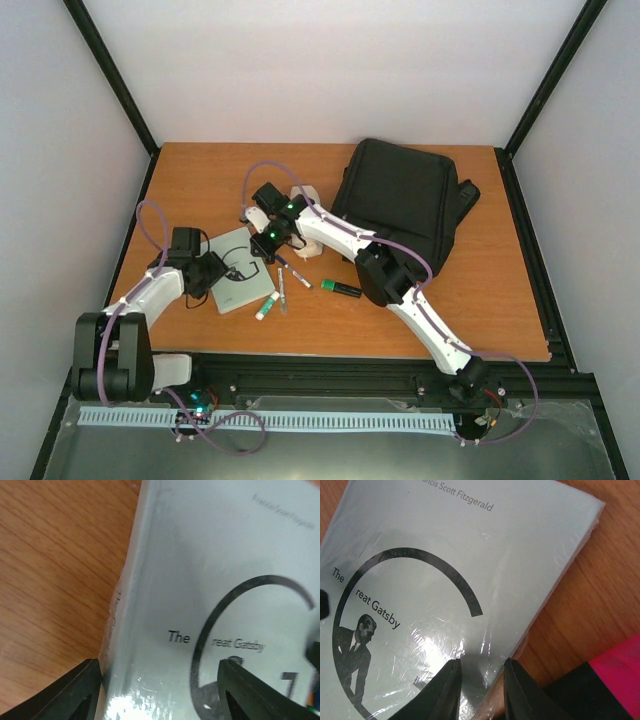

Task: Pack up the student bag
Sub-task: Pick up the book from the center of the board.

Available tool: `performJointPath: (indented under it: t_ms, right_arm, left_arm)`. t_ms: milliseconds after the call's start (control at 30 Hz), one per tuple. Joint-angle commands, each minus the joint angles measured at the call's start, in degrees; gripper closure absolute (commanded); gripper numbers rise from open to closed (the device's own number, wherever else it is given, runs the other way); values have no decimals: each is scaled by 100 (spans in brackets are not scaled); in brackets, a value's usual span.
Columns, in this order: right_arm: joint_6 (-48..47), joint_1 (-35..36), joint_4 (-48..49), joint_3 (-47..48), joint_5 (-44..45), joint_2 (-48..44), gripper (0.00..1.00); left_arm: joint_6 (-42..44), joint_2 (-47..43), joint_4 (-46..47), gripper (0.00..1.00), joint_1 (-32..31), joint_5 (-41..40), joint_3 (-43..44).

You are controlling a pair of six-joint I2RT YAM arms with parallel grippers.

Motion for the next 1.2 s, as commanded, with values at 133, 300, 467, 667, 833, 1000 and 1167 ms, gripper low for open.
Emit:
performJointPath:
  t_ms: [133,300,467,667,833,1000,1167]
  right_arm:
    - [8,-73,-103,-188,195,467,79]
    - [-51,-79,-90,-208,172,593,81]
    - [-132,-51,-68,-175,43,758,81]
    - [-148,73,-127,-11,-90,934,81]
    - [-51,88,-112,69,-279,966,80]
    - [3,88,-102,74,-387,956,79]
    - [16,88,-112,44,-481,930,78]
  left_arm:
    - [-101,471,149,25,11,-182,-130]
    - [14,773,1139,25,17,608,-394]
    - [105,903,2141,31,19,1659,-634]
    - [19,-423,2503,31,17,2139,-759]
    - [-210,-1555,2305,28,17,2247,-594]
    - [-466,-1560,2135,28,17,2273,-502]
    - [-888,-1294,2621,28,16,2477,-769]
